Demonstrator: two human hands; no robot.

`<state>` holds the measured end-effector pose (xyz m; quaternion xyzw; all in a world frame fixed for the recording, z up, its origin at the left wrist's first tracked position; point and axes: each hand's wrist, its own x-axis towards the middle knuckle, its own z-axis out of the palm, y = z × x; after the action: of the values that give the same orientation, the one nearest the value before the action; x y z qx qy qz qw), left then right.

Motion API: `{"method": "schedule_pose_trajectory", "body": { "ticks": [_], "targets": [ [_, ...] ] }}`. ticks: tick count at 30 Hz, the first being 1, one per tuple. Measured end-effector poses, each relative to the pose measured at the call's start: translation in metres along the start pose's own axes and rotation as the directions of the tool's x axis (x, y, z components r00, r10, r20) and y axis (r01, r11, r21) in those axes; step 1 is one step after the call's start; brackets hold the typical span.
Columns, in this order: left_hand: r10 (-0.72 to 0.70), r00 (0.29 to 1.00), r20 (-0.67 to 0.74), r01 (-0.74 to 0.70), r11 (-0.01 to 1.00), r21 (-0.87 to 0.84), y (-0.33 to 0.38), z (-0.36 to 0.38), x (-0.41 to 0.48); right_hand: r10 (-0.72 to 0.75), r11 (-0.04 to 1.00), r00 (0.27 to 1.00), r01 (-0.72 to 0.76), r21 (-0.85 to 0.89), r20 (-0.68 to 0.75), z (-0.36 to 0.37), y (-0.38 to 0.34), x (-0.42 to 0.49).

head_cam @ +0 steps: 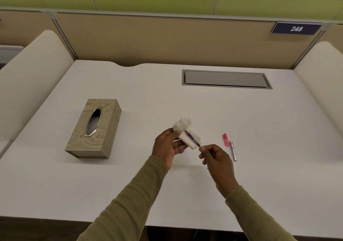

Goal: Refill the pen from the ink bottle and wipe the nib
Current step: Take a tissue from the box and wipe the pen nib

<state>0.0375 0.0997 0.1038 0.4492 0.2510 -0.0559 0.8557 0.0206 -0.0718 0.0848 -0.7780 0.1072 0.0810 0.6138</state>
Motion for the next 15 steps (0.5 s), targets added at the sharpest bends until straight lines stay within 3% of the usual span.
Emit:
{"method": "schedule_pose_trajectory", "body": {
  "ticks": [5,15],
  "targets": [
    [-0.188,0.981,0.057,0.196,0.946,-0.257,0.008,-0.0043,0.0005,-0.086,0.992,0.996,0.083,-0.096,-0.033,-0.0031,0.002,0.0002],
    [-0.138,0.987,0.081,0.153,0.961,-0.232,-0.0018,-0.0042,0.0016,-0.259,0.943,0.965,0.244,-0.225,-0.039,-0.0018,-0.0018,-0.0059]
  ]
}}
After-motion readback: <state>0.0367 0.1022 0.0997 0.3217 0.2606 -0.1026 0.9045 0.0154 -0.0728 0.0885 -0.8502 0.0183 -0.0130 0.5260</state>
